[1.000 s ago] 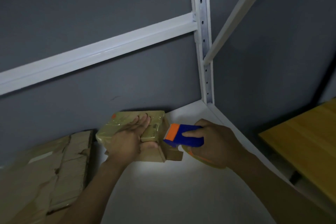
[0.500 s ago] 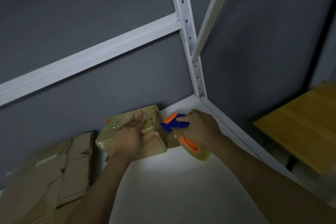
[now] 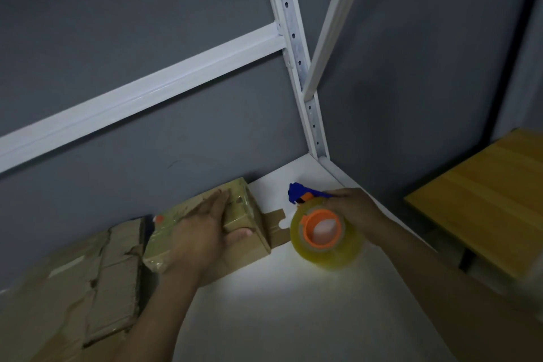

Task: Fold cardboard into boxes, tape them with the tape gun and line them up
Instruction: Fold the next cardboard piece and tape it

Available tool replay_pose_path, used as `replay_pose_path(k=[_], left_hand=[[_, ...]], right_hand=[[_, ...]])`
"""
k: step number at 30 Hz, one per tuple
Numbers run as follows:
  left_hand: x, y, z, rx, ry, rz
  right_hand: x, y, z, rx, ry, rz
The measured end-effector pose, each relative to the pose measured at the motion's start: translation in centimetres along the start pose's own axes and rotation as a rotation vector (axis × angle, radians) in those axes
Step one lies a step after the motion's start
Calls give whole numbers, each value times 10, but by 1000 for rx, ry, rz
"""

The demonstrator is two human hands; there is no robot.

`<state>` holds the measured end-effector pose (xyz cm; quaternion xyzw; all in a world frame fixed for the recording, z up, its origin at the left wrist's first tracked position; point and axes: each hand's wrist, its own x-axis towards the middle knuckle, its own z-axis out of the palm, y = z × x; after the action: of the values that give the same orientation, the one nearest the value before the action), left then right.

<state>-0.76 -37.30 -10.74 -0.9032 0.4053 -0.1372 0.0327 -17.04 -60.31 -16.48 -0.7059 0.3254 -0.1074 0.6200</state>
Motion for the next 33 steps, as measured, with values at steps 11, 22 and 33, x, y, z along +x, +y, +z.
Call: replay_pose_path(k=[11,22,33], left_hand=[[10,-25,17,-412,-57,49],[8,-24,13,-419,-63,47],[9,-27,18,-252,-179,124]], right_hand=[[18,-56,91,271,-263,173],[29,-38,133,317,-143,198],[-6,-51,136,111,-287,11]])
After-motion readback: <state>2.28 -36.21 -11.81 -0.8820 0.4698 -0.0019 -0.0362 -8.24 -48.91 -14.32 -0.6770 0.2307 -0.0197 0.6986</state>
